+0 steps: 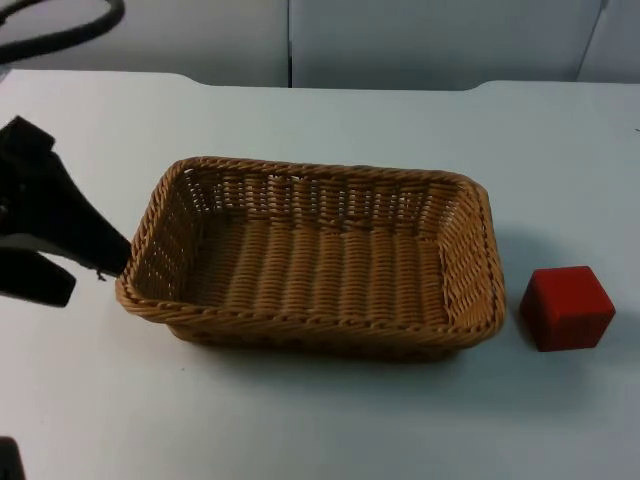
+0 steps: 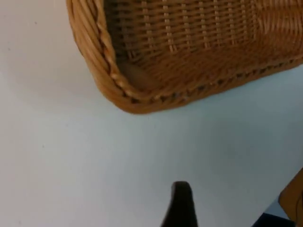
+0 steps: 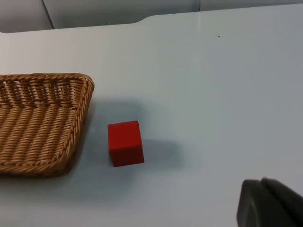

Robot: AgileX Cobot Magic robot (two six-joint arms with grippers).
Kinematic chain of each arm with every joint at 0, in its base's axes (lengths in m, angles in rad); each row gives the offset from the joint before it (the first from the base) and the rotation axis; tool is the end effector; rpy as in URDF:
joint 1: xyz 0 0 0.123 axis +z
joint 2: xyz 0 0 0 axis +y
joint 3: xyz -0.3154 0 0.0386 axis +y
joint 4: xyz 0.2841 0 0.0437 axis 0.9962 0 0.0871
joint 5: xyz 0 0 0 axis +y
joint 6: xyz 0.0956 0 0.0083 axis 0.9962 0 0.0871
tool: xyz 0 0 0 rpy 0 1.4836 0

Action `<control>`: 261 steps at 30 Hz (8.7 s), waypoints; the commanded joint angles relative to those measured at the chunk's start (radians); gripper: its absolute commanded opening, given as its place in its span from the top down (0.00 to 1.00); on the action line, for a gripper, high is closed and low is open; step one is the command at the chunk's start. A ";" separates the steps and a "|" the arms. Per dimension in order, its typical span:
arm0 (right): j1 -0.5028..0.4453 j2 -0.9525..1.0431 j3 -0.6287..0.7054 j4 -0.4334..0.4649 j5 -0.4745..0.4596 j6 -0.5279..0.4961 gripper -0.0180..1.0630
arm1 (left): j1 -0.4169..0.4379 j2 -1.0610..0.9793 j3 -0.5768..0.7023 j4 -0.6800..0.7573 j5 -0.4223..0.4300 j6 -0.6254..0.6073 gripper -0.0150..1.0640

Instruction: Pick up the basket with the left hand and place the cube into the basket with the right hand.

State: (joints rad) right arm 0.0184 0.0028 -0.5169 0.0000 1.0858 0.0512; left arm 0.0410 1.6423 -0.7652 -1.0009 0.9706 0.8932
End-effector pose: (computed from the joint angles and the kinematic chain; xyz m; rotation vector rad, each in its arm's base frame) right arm -0.0045 -0.0001 0.2955 0.0337 2.0553 0.0432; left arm 0.2865 -0.0550 0.1758 0.2412 2.7397 -1.0885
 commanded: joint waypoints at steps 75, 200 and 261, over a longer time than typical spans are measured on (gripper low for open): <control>0.001 -0.003 0.006 0.000 -0.011 0.002 0.98 | -0.093 0.276 -0.388 0.156 -0.303 -0.243 0.99; -0.242 0.375 -0.175 0.022 -0.412 -0.169 0.98 | -0.093 0.110 -0.386 0.071 -0.269 -0.270 0.99; 0.215 1.916 -0.588 -0.219 -0.440 0.144 0.99 | -0.093 0.110 -0.386 0.069 -0.269 -0.270 0.99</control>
State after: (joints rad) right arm 0.2287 1.9337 -1.0827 -0.1506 0.6381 0.1552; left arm -0.0500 1.7623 -1.1506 -0.8951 0.7020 0.6279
